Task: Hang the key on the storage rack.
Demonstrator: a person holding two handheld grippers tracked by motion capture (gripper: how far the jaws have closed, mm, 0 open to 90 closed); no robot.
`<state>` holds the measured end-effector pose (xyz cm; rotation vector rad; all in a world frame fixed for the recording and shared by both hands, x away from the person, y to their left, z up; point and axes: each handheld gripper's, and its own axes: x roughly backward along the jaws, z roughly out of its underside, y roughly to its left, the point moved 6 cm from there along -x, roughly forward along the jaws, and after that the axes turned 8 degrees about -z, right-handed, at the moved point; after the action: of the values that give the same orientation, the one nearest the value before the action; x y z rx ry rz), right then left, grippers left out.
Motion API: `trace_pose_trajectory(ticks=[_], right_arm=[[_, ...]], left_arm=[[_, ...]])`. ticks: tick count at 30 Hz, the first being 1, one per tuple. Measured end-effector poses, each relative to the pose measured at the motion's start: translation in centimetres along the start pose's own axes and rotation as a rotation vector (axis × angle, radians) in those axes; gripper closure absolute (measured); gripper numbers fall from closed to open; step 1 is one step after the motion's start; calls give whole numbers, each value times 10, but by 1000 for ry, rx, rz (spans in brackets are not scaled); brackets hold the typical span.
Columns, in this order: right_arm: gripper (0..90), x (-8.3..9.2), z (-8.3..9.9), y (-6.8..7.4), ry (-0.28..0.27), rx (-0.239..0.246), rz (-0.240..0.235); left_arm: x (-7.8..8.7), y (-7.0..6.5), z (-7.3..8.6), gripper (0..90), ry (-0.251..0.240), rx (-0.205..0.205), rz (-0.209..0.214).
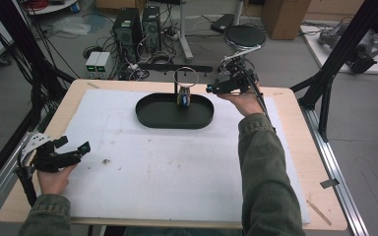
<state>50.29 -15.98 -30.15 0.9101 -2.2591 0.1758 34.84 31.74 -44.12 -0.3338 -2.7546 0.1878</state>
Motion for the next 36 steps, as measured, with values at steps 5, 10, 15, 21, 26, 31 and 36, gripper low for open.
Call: trace_pose_trajectory(ticks=[5,10,15,21,26,31,36], right_arm=[[5,4,9,1,34,17,17],[6,11,9,6,26,27,12],[6,16,21,6,18,21,14],[6,24,41,2,14,-3,15],[6,30,56,-1,9,-15,24],[6,35,70,-3,1,-35,34],[6,35,85,-5,6,-47,35]], left_arm=[[0,0,0,17,-3,1,-1],[1,0,0,17,3,-6,0],[1,0,0,17,4,-8,1],[1,0,0,17,5,-11,-1],[2,1,0,17,4,-8,-4],[2,1,0,17,8,-14,-5],[2,1,1,17,11,-17,-5]])
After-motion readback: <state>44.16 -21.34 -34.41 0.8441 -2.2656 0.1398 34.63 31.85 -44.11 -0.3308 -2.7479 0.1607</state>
